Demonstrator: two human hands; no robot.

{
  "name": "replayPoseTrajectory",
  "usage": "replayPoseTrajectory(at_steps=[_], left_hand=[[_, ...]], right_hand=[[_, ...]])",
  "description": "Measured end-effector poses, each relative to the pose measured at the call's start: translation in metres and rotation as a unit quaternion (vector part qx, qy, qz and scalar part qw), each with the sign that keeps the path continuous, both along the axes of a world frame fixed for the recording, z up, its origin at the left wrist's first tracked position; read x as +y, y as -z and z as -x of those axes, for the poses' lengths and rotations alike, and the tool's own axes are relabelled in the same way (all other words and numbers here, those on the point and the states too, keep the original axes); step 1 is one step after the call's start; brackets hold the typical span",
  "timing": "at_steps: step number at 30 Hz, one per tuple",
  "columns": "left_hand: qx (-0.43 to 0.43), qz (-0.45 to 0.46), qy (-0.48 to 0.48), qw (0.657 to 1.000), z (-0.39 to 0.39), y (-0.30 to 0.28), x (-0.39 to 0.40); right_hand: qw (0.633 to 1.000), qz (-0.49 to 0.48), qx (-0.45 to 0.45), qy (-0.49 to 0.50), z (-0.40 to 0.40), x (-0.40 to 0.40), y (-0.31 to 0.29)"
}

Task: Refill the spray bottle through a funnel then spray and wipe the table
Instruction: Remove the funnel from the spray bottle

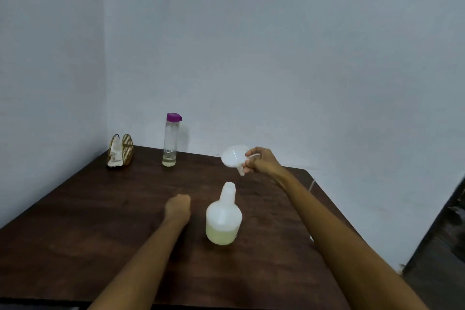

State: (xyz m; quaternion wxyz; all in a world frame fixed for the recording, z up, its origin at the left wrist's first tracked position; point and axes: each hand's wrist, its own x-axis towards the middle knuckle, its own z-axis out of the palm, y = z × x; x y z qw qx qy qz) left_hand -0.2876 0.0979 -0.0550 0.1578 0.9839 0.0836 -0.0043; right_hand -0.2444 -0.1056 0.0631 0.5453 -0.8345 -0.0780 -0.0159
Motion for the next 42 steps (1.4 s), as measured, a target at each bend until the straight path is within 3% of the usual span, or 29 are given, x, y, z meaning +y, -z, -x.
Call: replayPoseTrajectory(at_steps=[3, 10, 12, 16, 20, 28, 31, 33, 35, 42], left_hand=[[0.067, -0.141, -0.035, 0.987, -0.02, 0.009, 0.014], [0.121, -0.161, -0.014, 0.979, -0.088, -0.008, 0.043], [0.142, -0.188, 0.009, 0.972, -0.102, -0.007, 0.041], [0.173, -0.254, 0.047, 0.95, -0.12, -0.002, 0.035], [0.178, -0.301, 0.065, 0.935, -0.133, -0.002, 0.035], [0.175, -0.344, 0.084, 0.919, -0.14, -0.002, 0.028], [0.164, -0.345, 0.092, 0.92, -0.142, 0.002, 0.033], [0.144, -0.338, 0.092, 0.925, -0.144, 0.006, 0.039], [0.136, -0.329, 0.094, 0.93, -0.142, 0.007, 0.044], [0.102, -0.272, 0.106, 0.951, -0.106, -0.009, 0.038]], right_hand=[[0.994, 0.105, -0.031, 0.003, -0.026, 0.008, 0.025], [0.945, 0.296, -0.138, -0.002, -0.107, 0.052, 0.074], [0.909, 0.382, -0.168, -0.017, -0.131, 0.065, 0.086], [0.797, 0.567, -0.199, -0.059, -0.17, 0.087, 0.107], [0.758, 0.611, -0.215, -0.077, -0.197, 0.101, 0.115], [0.807, 0.563, -0.152, -0.093, -0.209, 0.087, 0.134], [0.863, 0.485, -0.129, -0.062, -0.198, 0.066, 0.136], [0.918, 0.385, -0.098, -0.009, -0.186, 0.048, 0.138], [0.946, 0.31, -0.084, 0.037, -0.168, 0.031, 0.138], [0.957, 0.269, -0.071, 0.085, -0.09, -0.028, 0.114]])
